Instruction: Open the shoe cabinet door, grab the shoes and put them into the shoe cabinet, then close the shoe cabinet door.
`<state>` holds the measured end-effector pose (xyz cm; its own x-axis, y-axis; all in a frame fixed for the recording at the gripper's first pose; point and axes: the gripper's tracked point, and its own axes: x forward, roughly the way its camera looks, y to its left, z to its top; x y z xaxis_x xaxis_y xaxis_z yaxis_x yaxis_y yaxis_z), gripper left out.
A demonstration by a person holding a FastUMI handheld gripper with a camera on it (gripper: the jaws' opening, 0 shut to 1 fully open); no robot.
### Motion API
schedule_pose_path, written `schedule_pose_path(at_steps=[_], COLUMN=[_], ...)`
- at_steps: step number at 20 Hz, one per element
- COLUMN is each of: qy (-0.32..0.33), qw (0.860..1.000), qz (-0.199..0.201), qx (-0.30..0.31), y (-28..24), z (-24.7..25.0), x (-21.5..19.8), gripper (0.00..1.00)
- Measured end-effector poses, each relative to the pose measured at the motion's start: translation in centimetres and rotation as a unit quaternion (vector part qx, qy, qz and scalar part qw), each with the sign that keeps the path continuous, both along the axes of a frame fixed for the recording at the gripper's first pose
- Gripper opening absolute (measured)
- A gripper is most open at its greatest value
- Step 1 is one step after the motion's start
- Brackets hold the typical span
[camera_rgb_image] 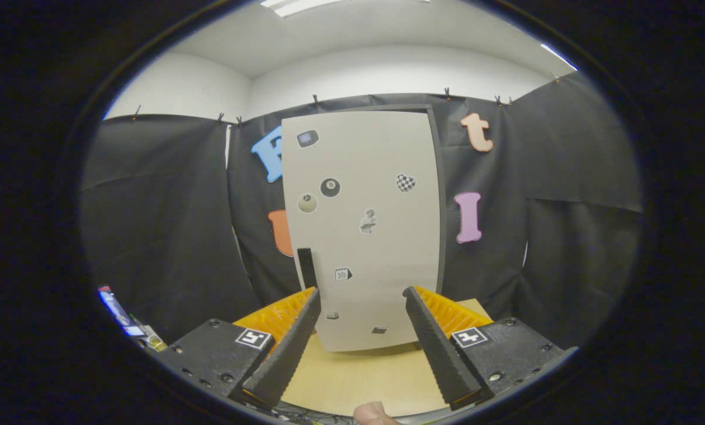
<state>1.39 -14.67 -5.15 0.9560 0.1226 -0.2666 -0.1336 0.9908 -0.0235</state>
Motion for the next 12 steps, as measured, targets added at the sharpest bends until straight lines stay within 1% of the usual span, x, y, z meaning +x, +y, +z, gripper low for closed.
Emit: schedule_pose_path(at_steps=[3,7,12], qy=[0.012,-0.005,-0.007], qw=[1.0,1.0,1.0], qz=[0.005,-0.002,0.007], qx=[-0.002,-0.014,-0.007], y=[0.4,0.3,1.4], z=[-0.4,0.3,0.2], x=[-0.1,-0.1,-0.7], gripper=[0.96,0.96,0.96])
